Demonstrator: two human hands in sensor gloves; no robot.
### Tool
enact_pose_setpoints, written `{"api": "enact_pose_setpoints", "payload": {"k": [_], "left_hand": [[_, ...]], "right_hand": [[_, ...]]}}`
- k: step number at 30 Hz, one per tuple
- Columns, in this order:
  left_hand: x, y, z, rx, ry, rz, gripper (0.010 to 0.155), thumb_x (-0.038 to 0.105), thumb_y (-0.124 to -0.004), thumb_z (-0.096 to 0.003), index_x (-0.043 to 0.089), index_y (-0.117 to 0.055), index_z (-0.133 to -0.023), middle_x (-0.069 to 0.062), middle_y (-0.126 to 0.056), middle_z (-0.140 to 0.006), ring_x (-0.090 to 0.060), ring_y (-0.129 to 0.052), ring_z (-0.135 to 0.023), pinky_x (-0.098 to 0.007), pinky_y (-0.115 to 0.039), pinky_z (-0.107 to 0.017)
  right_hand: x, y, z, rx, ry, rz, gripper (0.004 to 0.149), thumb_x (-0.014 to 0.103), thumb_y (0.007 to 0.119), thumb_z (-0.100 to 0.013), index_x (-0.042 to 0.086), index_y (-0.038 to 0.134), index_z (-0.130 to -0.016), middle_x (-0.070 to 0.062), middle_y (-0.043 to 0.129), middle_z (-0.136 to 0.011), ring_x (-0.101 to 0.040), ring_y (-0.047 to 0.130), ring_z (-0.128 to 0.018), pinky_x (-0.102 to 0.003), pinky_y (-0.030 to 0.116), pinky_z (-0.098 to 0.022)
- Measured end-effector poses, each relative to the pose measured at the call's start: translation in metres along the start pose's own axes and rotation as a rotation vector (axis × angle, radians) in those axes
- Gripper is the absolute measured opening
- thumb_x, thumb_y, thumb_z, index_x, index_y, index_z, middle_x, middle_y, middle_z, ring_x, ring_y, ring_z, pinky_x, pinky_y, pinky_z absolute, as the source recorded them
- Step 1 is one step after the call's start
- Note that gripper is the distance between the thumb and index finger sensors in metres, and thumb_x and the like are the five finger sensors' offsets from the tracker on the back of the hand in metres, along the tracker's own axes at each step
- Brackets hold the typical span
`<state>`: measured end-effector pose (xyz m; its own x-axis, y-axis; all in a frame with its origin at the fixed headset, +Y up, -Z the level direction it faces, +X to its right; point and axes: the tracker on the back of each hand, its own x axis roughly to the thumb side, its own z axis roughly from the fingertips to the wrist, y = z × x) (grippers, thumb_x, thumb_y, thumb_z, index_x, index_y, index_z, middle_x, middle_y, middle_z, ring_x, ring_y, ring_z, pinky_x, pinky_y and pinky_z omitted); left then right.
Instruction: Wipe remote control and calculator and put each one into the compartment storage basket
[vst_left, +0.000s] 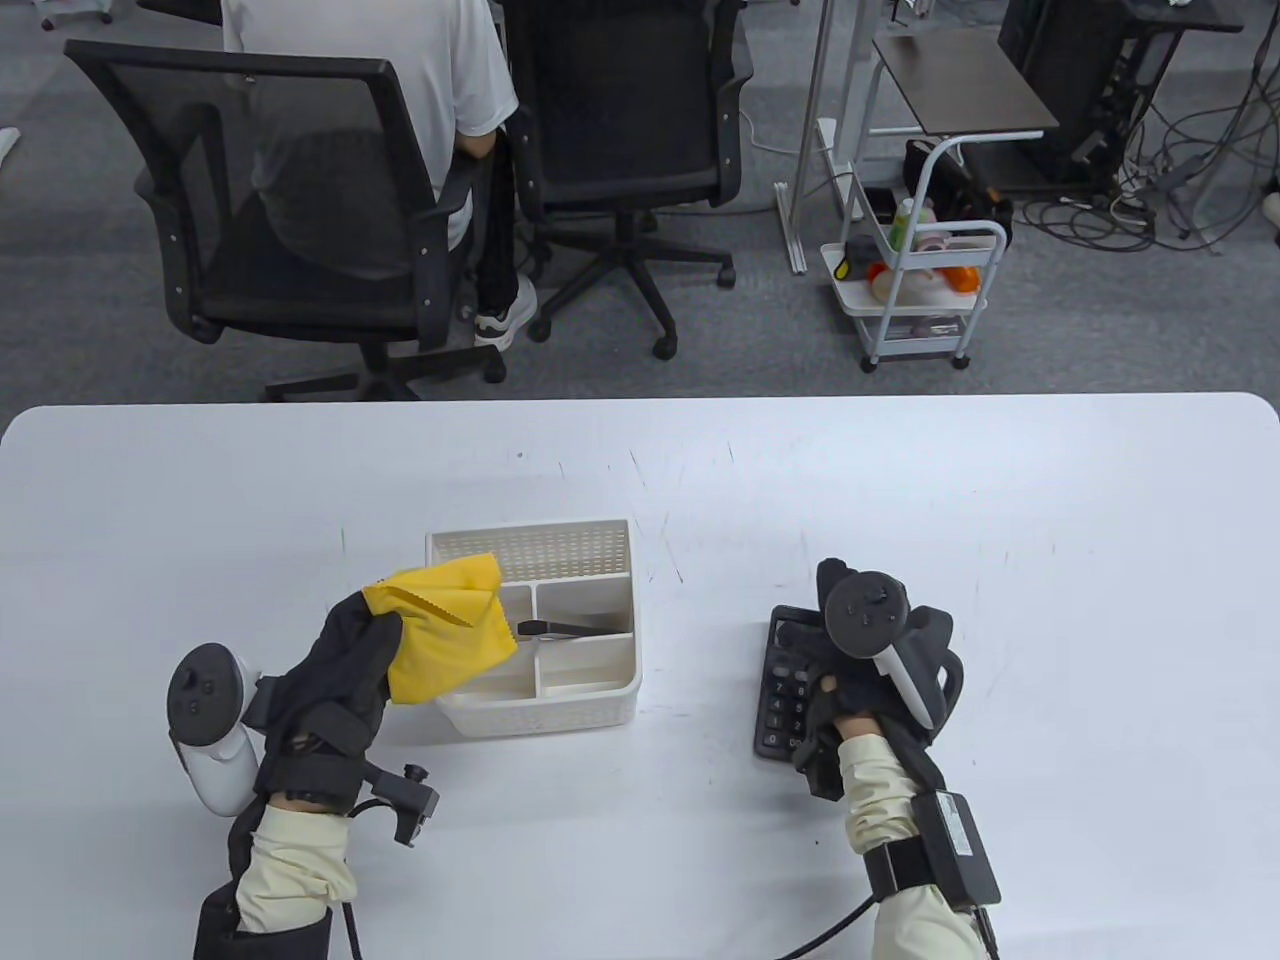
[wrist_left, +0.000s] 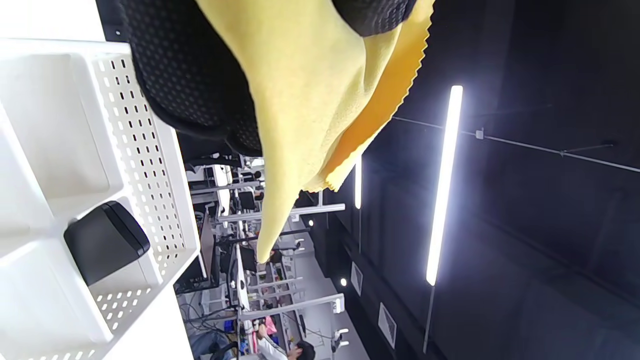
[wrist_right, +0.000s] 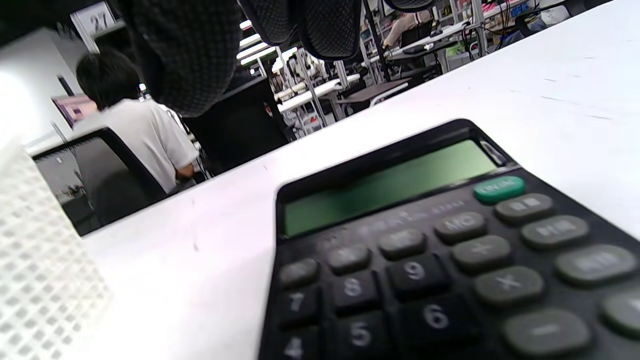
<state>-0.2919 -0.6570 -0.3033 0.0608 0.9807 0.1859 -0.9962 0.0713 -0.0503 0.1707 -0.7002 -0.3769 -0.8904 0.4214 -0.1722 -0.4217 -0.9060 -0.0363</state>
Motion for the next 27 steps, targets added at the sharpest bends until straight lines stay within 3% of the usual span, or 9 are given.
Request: {"api": "enact_pose_setpoints", "payload": {"k": [12, 16, 21, 27], "left_hand": [[-0.003, 0.005, 0.001, 0.039, 0.064, -0.055, 0.041, 0.027, -0.064, -0.0580, 0.020, -0.065, -0.098, -0.006, -0.092, -0.086, -0.025, -0.104, -0.073, -0.042, -0.092, -0.050], [-0.003, 0.005, 0.001, 0.043, 0.075, -0.057, 0.041, 0.027, -0.065, -0.0582, 0.020, -0.065, -0.099, -0.006, -0.092, -0.086, -0.025, -0.105, -0.073, -0.042, -0.092, -0.050], [-0.005, 0.003, 0.001, 0.042, 0.090, -0.058, 0.042, 0.027, -0.065, -0.0583, 0.020, -0.066, -0.099, -0.006, -0.093, -0.086, -0.024, -0.105, -0.072, -0.042, -0.092, -0.050], [-0.006, 0.003, 0.000, 0.050, 0.103, -0.067, 0.042, 0.027, -0.065, -0.0584, 0.020, -0.065, -0.100, -0.006, -0.092, -0.086, -0.025, -0.104, -0.072, -0.042, -0.091, -0.050]], "right_hand": [[-0.022, 0.032, -0.040, 0.178, 0.075, 0.056, 0.082, 0.037, 0.086, -0.048, 0.012, 0.047, -0.115, -0.017, 0.054, -0.119, -0.052, 0.029, -0.108, -0.079, 0.026, -0.065], [-0.031, 0.040, -0.049, 0.238, 0.099, 0.033, 0.082, 0.036, 0.086, -0.047, 0.007, 0.050, -0.114, -0.021, 0.058, -0.115, -0.053, 0.033, -0.106, -0.080, 0.024, -0.064], [-0.034, 0.041, -0.059, 0.247, 0.076, 0.109, 0.070, 0.033, 0.084, -0.047, 0.007, 0.062, -0.109, -0.017, 0.071, -0.102, -0.051, 0.042, -0.104, -0.079, 0.029, -0.065], [-0.040, 0.043, -0.060, 0.278, 0.068, 0.057, 0.061, 0.029, 0.080, -0.045, 0.004, 0.074, -0.100, -0.016, 0.077, -0.085, -0.047, 0.057, -0.097, -0.077, 0.035, -0.066]]}}
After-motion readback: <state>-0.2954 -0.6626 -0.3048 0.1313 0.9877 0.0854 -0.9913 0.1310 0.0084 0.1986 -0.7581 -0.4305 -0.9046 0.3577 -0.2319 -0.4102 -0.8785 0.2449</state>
